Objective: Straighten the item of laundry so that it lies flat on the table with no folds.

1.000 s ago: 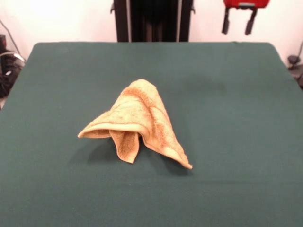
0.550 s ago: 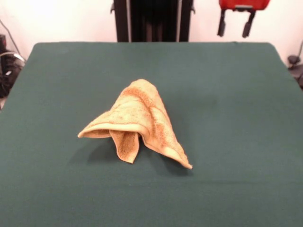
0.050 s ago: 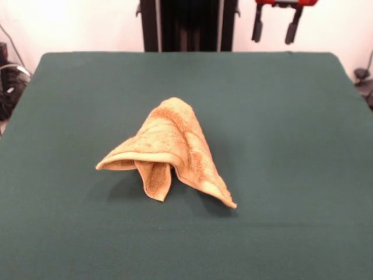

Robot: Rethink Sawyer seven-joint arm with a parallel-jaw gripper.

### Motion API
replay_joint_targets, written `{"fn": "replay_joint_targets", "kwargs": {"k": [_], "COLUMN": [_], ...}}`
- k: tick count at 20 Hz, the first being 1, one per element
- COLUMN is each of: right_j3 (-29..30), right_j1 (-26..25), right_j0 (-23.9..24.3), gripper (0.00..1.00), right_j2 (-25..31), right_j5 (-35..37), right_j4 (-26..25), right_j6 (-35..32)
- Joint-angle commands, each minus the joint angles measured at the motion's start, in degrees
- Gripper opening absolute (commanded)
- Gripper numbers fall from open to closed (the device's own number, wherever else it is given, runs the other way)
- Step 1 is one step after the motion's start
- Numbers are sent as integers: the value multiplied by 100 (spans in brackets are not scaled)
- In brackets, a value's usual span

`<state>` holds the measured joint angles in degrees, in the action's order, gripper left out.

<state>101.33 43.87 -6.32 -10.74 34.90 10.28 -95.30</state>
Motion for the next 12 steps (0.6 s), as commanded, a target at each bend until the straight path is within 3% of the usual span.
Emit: {"fn": "replay_joint_targets", "kwargs": {"k": [1, 5, 12], "right_j3": [-435, -550, -161], "right_j1": [-87, -74, -201], "right_j0": [93, 226, 586], "gripper": [100, 100, 100], "right_j2": [362, 313, 635], "right_j5": [501, 437, -47], "right_j4": [-284, -489, -471], "right_j6": [-436, -295, -289]}}
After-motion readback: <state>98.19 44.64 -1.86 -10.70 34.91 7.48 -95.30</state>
